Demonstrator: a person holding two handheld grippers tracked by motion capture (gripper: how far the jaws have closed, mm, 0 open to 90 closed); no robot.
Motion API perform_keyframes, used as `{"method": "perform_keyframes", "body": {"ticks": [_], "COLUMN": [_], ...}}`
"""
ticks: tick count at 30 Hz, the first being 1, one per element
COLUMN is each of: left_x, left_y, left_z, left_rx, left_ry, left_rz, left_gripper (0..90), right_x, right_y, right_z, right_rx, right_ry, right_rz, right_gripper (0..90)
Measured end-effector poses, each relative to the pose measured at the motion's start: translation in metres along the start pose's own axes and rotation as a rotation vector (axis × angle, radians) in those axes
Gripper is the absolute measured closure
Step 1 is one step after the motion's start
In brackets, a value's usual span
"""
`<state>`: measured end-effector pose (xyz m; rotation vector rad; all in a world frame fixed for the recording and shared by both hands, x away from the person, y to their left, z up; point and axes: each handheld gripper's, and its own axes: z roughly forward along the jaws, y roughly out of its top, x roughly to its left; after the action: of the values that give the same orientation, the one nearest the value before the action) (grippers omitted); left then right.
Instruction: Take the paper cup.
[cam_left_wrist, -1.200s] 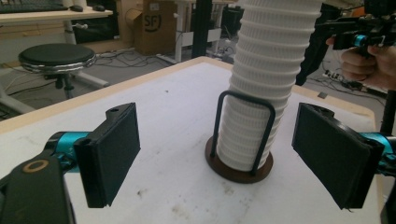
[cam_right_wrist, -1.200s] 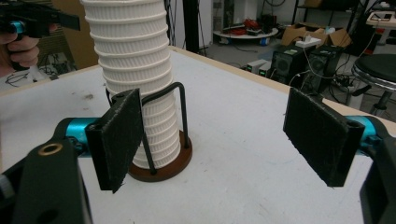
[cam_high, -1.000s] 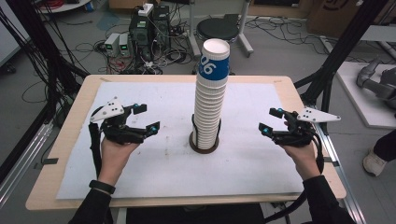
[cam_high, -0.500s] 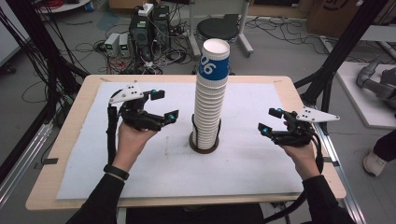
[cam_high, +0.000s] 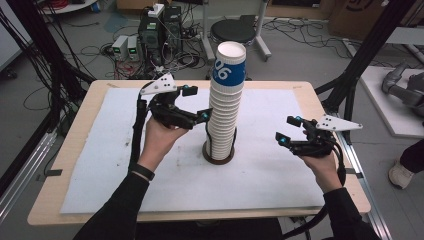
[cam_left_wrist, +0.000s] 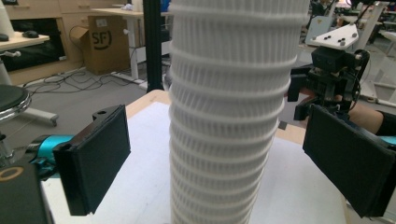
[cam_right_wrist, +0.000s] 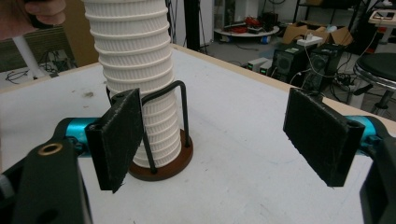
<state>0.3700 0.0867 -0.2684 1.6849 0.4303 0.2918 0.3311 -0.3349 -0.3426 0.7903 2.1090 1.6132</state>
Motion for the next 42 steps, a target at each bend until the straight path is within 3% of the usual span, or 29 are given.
{"method": "perform_keyframes", "body": {"ticks": [10,18,27,36,42], "left_x": [-0.001,0.005,0.007,0.007,0.007], "left_y": [0.018,0.02,0.02,0.02,0.02], "left_z": [0.027,0.038,0.043,0.042,0.043], "left_rx": [0.018,0.009,0.009,0.006,0.004], "left_ry": [-0.041,-0.071,-0.106,-0.113,-0.115], "left_rz": [0.016,-0.018,-0.013,-0.004,0.001], "left_gripper": [7.4,7.4,10.4,12.2,12.3], "right_x": [0.001,0.002,0.007,0.013,0.013], "right_y": [0.0,0.001,0.007,0.029,0.062], "right_z": [0.0,0.001,0.004,0.008,0.01], "right_rx": [-0.004,-0.009,-0.011,-0.033,-0.068], "right_ry": [0.005,0.017,0.052,0.096,0.127], "right_rz": [-0.001,-0.007,-0.01,-0.023,-0.022], "right_gripper": [20.8,20.8,20.8,20.9,20.9]}}
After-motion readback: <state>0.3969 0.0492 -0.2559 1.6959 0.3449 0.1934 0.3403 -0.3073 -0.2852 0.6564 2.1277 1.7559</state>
